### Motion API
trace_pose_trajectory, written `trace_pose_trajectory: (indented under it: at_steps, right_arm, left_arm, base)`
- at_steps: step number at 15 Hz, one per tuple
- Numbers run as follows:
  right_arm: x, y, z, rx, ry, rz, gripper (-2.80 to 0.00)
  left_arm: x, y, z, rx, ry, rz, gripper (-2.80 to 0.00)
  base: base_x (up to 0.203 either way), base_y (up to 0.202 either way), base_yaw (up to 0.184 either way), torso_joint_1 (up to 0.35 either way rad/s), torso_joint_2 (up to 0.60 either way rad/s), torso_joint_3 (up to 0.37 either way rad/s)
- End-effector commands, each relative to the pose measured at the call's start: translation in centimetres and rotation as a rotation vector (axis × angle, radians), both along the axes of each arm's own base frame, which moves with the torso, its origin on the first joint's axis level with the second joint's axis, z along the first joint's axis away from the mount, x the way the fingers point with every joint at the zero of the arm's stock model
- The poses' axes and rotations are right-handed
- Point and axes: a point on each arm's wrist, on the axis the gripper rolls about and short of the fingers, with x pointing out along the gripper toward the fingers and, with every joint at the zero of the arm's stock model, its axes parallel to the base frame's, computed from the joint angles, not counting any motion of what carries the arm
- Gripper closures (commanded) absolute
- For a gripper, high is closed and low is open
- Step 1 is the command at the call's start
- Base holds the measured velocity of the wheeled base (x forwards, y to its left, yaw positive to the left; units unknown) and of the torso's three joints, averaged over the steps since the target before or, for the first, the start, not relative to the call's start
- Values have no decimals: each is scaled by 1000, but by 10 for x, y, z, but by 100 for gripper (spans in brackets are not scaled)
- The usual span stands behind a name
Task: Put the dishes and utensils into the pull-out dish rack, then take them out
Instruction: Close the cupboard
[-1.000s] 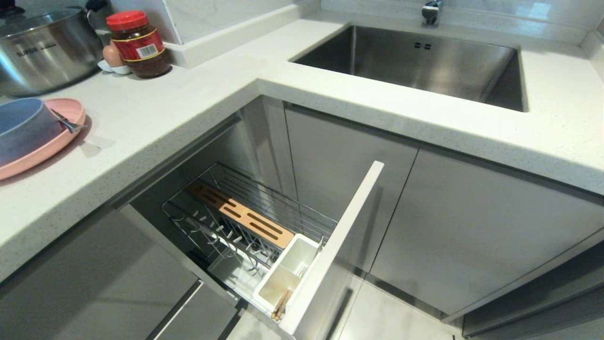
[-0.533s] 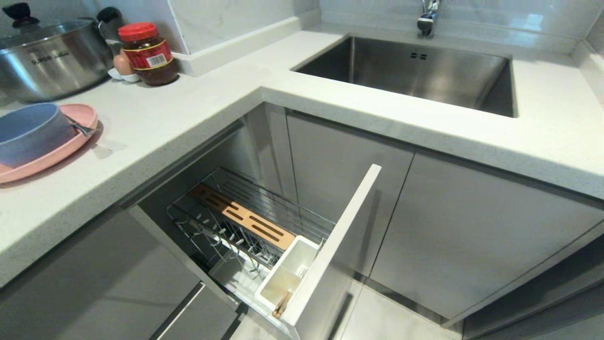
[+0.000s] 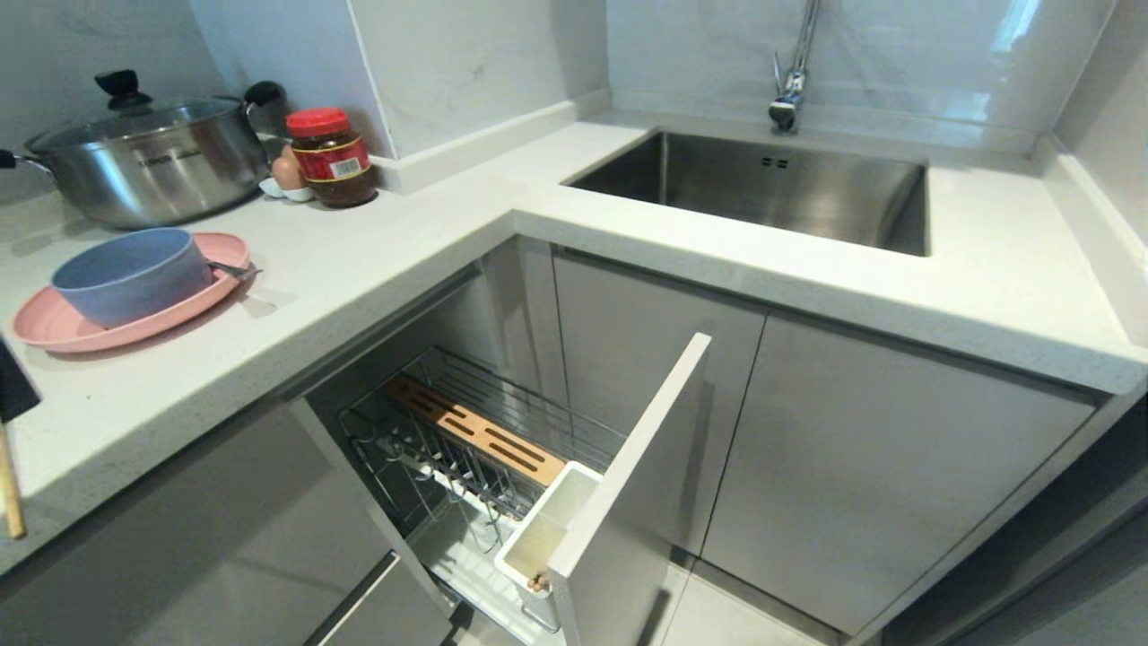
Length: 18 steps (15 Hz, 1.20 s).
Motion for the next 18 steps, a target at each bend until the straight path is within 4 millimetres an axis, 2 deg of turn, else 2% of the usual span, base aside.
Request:
trace_pose_trajectory:
  at_steps: [1, 18]
  right_arm:
    - [0, 0, 0, 1, -3, -1, 0]
    - [0, 0, 0, 1, -3, -1, 0]
  left_arm:
    - [0, 0, 0, 0, 2, 0, 0]
    - [0, 0, 0, 0, 2, 0, 0]
  base:
    - [0, 0, 0, 4, 2, 201]
    - [0, 0, 0, 3, 1, 202]
